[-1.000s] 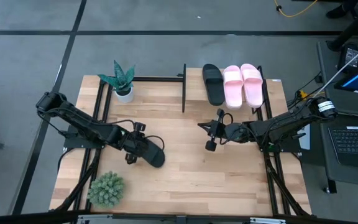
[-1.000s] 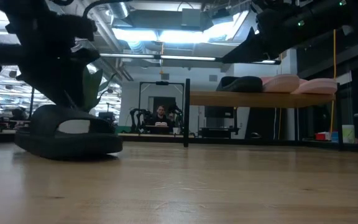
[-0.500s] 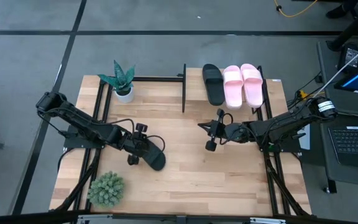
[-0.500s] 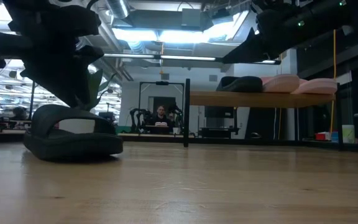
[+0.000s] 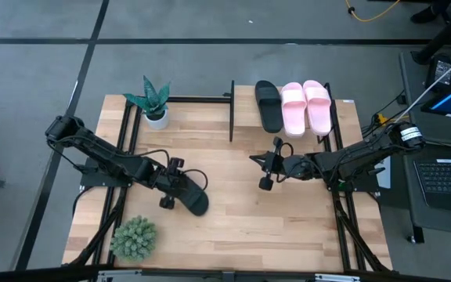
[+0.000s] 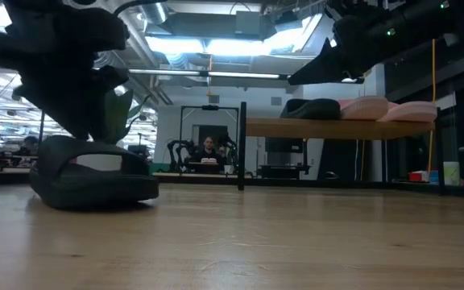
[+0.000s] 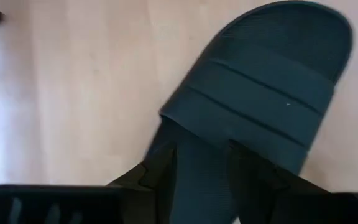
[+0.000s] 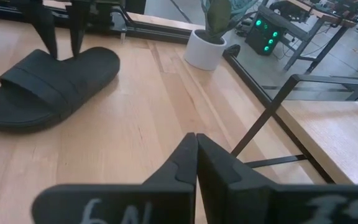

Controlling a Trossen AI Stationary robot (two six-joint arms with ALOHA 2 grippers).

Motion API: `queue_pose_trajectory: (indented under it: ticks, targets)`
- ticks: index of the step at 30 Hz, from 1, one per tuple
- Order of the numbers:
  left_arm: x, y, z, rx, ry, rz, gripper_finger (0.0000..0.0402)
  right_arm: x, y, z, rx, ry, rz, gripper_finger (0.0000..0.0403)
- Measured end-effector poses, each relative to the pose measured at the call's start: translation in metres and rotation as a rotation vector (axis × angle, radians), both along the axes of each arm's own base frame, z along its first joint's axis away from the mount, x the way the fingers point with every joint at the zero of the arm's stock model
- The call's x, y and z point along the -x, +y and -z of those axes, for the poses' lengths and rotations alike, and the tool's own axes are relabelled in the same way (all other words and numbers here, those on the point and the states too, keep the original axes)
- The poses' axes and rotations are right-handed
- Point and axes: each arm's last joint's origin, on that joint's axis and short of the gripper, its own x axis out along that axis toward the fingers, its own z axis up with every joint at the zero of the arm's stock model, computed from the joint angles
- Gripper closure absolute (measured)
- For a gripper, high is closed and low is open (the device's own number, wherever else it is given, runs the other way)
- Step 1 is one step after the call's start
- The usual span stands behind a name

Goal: Pick and place slides into the shelf
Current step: Put the black slide on the shelf

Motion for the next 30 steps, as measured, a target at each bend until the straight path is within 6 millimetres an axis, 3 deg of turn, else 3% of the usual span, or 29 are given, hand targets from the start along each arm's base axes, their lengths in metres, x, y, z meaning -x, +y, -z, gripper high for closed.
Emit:
queue_pose_trajectory:
  ticks: [9,18,30]
  targets:
    - [0.002,-0.001,-0.003,0.129,-0.003,-0.098,0.0276,0.0,0.0,0.0,0.0,-0.001,0.0,0.0393]
    - [0.002,0.003,-0.022,0.346,-0.06,-0.244,0.0276,0.0,0.0,0.001,-0.02,-0.002,0.007,0.0393]
    - [0.0,0.004,-0.019,0.445,-0.039,-0.407,0.0276,0.001,0.0,0.003,-0.012,0.025,0.003,0.0393]
